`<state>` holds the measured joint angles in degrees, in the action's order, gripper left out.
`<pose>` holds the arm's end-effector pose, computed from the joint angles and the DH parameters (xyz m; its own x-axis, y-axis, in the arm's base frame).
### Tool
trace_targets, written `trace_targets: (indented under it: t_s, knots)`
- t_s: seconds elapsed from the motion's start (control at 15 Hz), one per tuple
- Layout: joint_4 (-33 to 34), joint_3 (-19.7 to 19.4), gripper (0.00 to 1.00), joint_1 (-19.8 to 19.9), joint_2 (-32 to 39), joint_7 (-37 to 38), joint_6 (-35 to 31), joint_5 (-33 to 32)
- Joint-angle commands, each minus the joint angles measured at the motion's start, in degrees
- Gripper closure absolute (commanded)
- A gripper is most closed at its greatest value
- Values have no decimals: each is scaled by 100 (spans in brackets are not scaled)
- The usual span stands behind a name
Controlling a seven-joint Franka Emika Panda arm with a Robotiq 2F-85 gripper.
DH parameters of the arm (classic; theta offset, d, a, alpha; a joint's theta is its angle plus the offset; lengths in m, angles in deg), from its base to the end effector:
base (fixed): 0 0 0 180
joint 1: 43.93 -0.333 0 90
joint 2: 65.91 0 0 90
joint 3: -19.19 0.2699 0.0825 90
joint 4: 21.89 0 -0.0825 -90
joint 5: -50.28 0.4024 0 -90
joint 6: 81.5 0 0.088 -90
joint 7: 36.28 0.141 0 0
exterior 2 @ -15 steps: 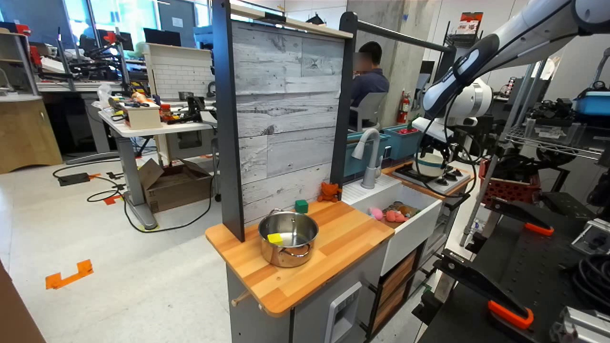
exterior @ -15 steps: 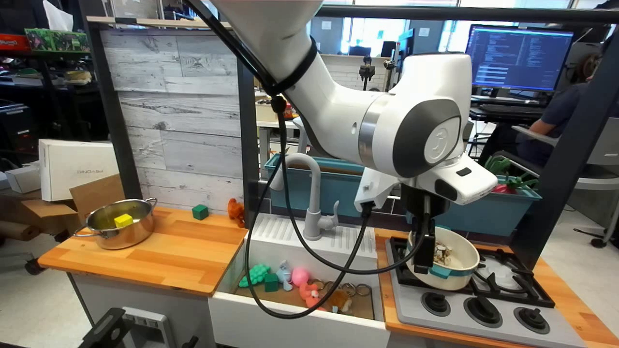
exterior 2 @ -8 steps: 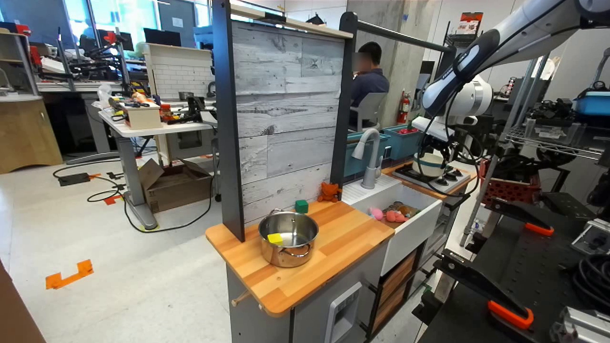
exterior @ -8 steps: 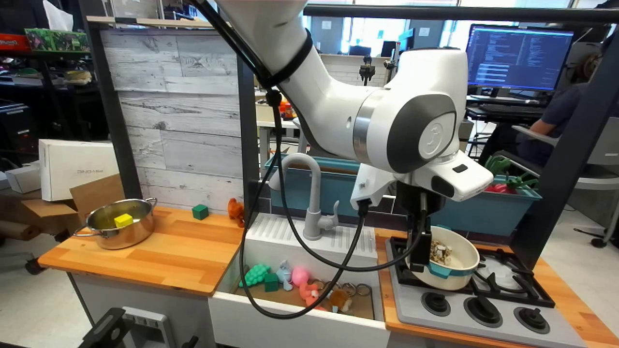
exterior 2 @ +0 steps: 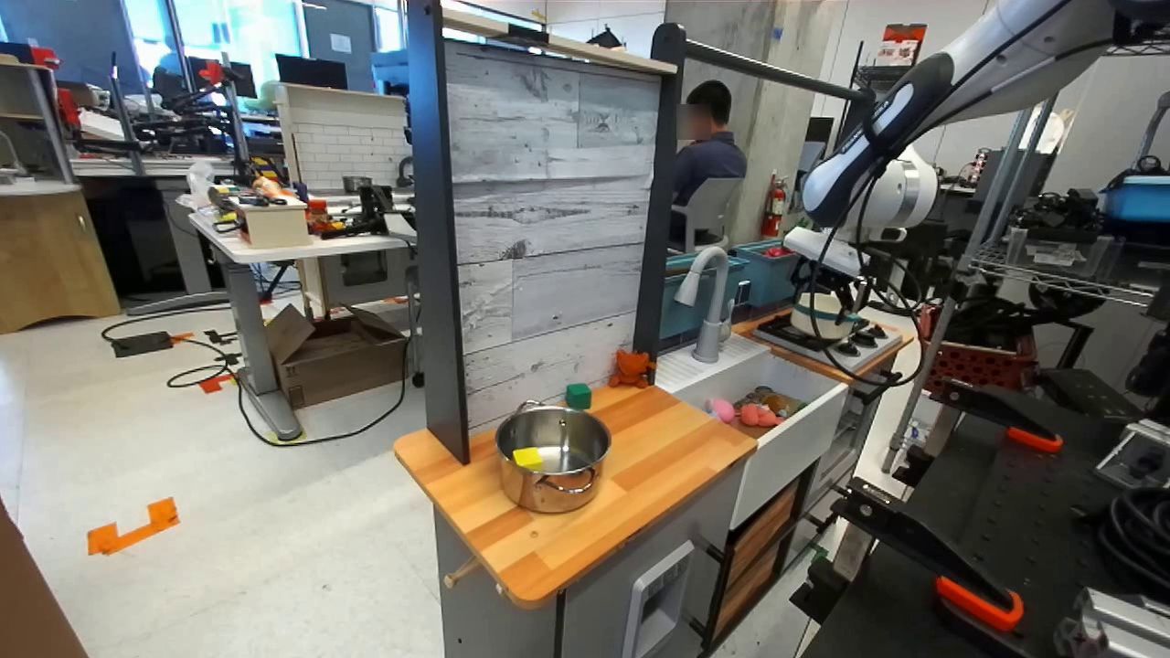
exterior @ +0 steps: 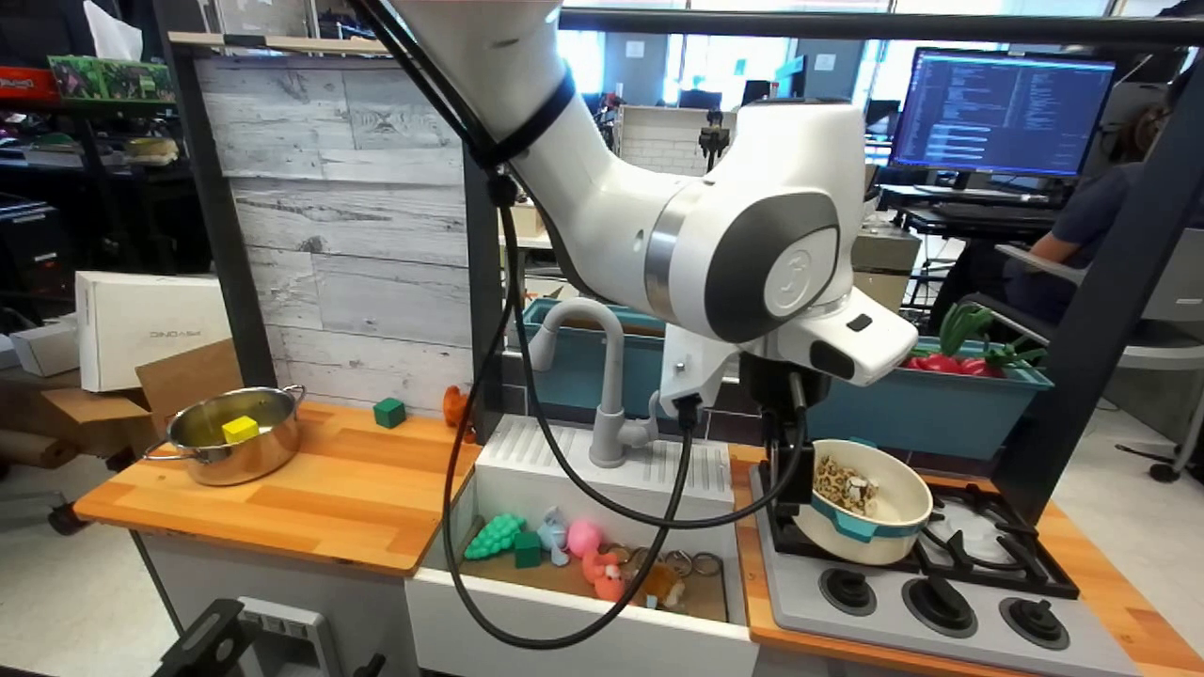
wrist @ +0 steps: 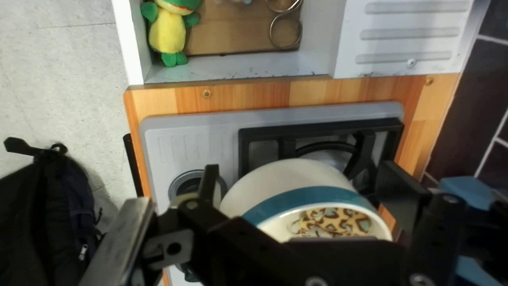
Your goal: Pick up the bowl and put it on the stove
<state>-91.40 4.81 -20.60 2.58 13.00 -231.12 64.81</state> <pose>0.6028 -0.4193 0.0082 0.0158 -0.9797 0.1997 -0.9888 -0.0450 -0.1425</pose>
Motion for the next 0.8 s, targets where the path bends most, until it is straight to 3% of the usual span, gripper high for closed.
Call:
trace_targets:
  t_s: [0.0, 0.2, 0.27, 0.47, 0.73]
  knots:
    - [-1370, 349, 0, -90, -924, -895, -806, 2]
    - [-2175, 638, 0, -36, -1437, -1394, -1425, 71]
    - [-1258, 314, 0, -191, -790, -1134, -1007, 223]
    - [-1810, 416, 0, -212, -1169, -1366, -1203, 264]
    - [-1922, 418, 0, -213, -1246, -1409, -1205, 267]
